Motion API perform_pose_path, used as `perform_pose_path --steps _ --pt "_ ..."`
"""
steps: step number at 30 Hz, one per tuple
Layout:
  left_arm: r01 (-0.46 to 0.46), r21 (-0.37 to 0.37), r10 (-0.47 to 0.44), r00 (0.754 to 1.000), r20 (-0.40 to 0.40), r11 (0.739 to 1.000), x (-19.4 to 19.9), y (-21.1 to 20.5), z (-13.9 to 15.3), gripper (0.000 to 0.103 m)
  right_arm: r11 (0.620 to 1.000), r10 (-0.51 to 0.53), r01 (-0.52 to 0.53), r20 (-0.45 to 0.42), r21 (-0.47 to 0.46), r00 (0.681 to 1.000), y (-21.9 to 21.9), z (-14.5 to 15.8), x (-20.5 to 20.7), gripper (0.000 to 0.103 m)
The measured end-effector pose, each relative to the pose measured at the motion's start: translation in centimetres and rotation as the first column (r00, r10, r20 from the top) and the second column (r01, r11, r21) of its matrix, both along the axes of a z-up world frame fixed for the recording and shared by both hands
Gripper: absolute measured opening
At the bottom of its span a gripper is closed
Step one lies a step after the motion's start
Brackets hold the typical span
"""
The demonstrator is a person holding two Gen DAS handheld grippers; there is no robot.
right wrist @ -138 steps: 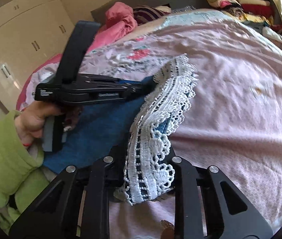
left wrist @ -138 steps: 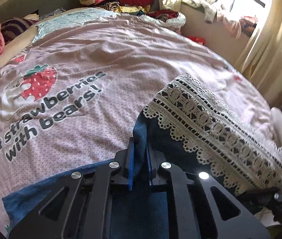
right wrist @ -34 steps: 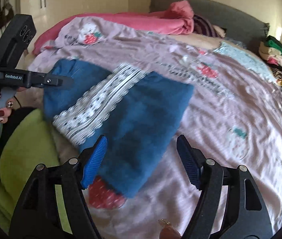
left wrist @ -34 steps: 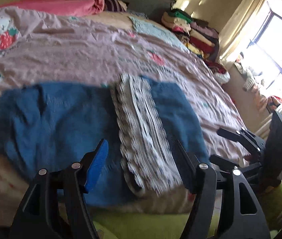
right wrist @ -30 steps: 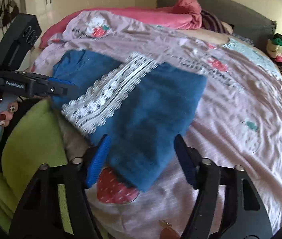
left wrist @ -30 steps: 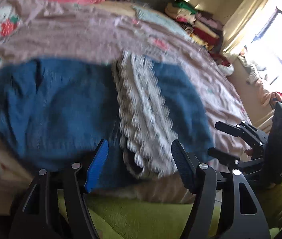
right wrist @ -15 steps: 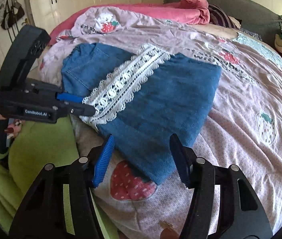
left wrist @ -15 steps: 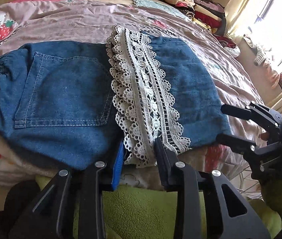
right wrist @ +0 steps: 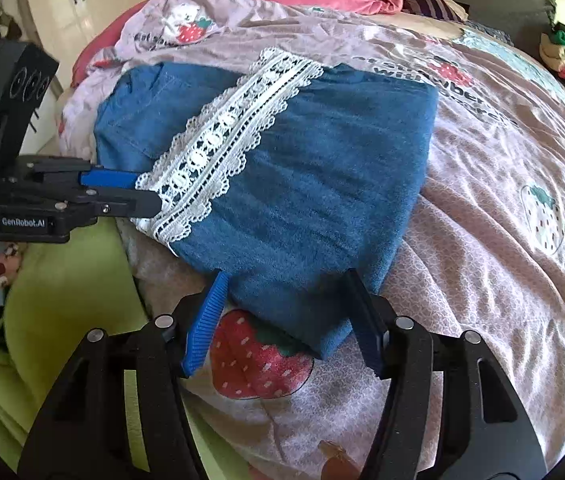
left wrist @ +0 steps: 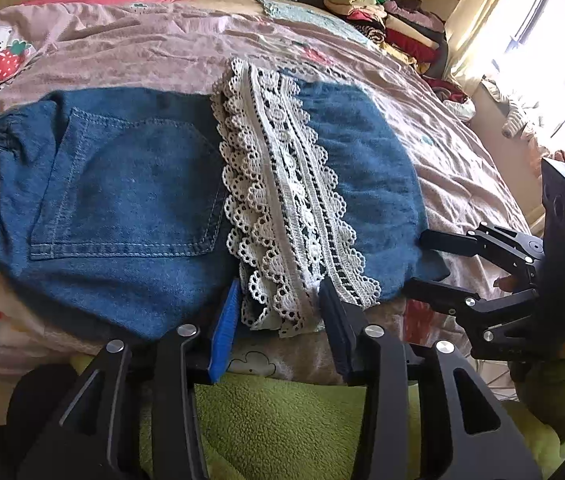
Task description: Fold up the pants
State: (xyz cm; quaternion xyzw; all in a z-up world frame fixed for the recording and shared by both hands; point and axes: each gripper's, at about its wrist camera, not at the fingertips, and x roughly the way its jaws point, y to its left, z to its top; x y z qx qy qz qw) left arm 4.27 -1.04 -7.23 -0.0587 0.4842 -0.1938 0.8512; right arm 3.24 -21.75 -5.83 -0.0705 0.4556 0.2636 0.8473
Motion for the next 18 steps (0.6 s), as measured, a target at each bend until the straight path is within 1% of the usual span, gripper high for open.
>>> perform_pose_path --steps 4,6,9,13,18 --pt "-0.007 -0.007 0.007 1.000 0.027 1.000 -0.4 0.2 1.1 0.042 1.000 -0.007 0.007 0.017 0.006 1.000 0.0 0.7 -0.2 0.058" --pt "-0.013 -0.011 0.013 0.999 0.035 1.000 -0.5 0.4 1.5 0.052 1.000 -0.007 0.006 0.025 0.009 1.000 0.1 1.1 -0.2 0.061" --pt "-0.022 -0.017 0.023 0.999 0.049 1.000 -0.7 0.7 2.1 0.053 1.000 -0.004 0.004 0.040 0.010 0.999 0.4 1.8 -0.3 0.065" --pt "-0.039 -0.029 0.041 0.997 0.069 0.999 -1.0 1.5 2.9 0.061 1.000 -0.001 0.000 0.055 0.014 0.998 0.7 2.5 -0.4 0.069" --pt "-0.063 -0.042 0.067 0.993 0.093 0.997 -1.4 2.5 3.8 0.065 1.000 0.003 -0.004 0.077 0.017 0.997 1.2 3.5 -0.6 0.072"
